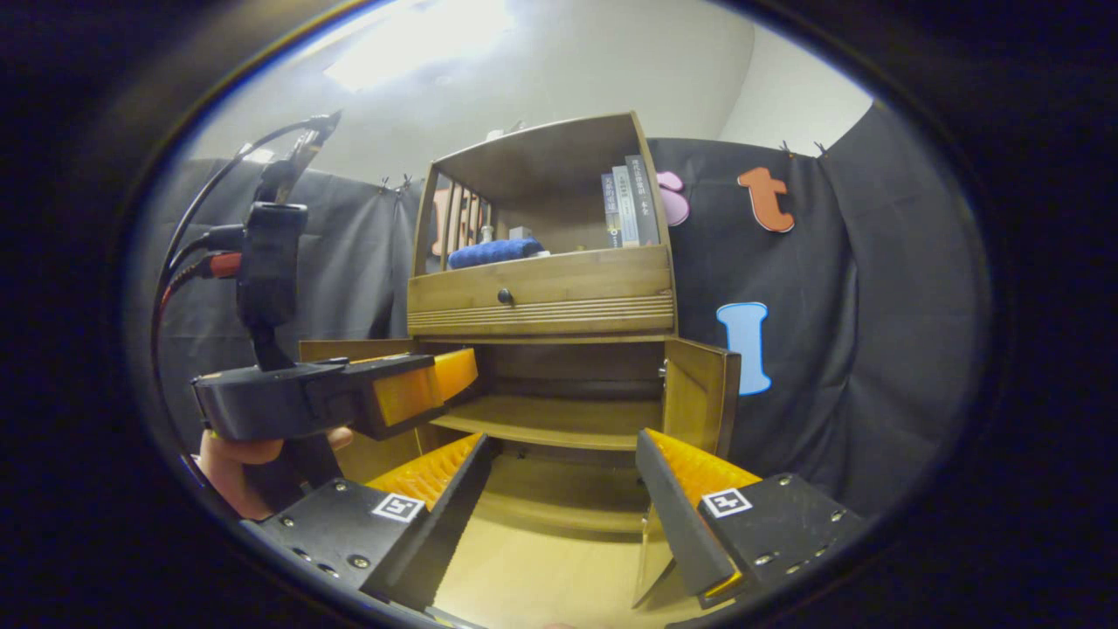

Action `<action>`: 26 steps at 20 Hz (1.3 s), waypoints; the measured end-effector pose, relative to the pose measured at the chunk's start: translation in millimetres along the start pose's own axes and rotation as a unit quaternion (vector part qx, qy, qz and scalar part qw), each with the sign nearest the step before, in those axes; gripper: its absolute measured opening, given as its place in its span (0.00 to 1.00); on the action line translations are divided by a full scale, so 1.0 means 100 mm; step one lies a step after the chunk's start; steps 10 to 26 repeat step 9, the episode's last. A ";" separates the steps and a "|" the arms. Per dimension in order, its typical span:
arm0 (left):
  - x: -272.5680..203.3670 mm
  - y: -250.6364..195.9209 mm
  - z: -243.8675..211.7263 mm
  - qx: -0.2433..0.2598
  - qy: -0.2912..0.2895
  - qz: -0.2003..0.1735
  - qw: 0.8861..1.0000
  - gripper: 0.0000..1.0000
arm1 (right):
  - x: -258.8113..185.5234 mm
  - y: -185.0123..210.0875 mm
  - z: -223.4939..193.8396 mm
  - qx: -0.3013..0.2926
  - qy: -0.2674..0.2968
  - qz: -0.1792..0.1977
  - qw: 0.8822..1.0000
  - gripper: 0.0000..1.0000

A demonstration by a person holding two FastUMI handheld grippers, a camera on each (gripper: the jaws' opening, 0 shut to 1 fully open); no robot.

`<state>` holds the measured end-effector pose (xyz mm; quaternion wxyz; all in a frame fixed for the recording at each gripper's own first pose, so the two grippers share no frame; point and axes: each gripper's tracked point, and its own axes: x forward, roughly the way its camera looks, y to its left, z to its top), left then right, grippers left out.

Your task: Open the right door of the double-door shoe cabinet with the right hand, and open the left door with the left hand.

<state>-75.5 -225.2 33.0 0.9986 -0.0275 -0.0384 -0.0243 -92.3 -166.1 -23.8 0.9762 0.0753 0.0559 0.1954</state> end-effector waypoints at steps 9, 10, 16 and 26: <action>-0.08 0.06 -0.02 0.004 -0.001 0.009 1.000 0.92 | -0.04 0.03 -0.05 0.003 0.003 0.004 1.000 1.00; -0.08 0.06 -0.02 0.004 -0.001 0.009 1.000 0.92 | -0.04 0.03 -0.05 0.003 0.003 0.004 1.000 1.00; -0.08 0.06 -0.02 0.004 -0.001 0.009 1.000 0.92 | -0.04 0.03 -0.05 0.003 0.003 0.004 1.000 1.00; -0.08 0.06 -0.02 0.004 -0.001 0.009 1.000 0.92 | -0.04 0.03 -0.05 0.003 0.003 0.004 1.000 1.00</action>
